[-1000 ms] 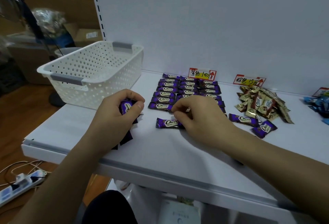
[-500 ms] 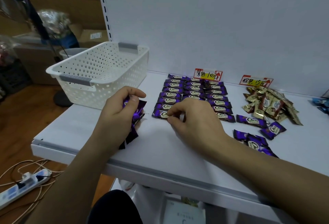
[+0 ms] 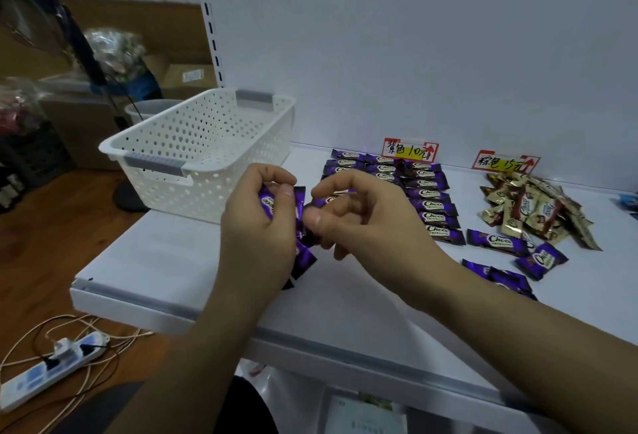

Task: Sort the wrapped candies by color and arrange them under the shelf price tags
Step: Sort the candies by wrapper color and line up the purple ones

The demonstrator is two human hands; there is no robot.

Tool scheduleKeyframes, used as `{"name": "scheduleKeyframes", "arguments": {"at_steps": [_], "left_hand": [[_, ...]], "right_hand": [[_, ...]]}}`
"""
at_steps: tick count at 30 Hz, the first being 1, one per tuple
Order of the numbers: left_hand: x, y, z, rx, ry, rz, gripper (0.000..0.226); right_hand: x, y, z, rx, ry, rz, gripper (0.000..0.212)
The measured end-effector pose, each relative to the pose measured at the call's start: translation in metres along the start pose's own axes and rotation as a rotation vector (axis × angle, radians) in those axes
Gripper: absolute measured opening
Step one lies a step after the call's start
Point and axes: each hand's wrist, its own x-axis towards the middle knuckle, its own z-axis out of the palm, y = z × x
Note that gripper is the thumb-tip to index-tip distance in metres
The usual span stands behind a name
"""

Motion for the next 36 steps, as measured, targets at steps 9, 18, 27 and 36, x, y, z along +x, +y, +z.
{"name": "scheduleKeyframes", "arguments": {"at_steps": [9,18,27,36], "left_hand": [[-0.009,0.017,0.029,-0.059,-0.009,-0.041,0.011],[0.003,0.020,0.028,-0.403,-0.075,-0.449,0.005],[-0.003,0.005,0.024,-0.388,-0.090,-0.423,0.012],[-0.005,0.008,0.025,-0.392,-0.121,-0.416,0.011]], "right_hand": [[-0.009,0.005,-0.044,-0.137,-0.069,0.061,0.021],[-0.022,0.014,-0.079,-0.050,0.134,0.137,0.011],[-0.038,0.033,-0.070,-0.645,0.253,-0.056,0.011],[-0.036,0.033,-0.083,-0.697,0.252,-0.065,0.013]]}}
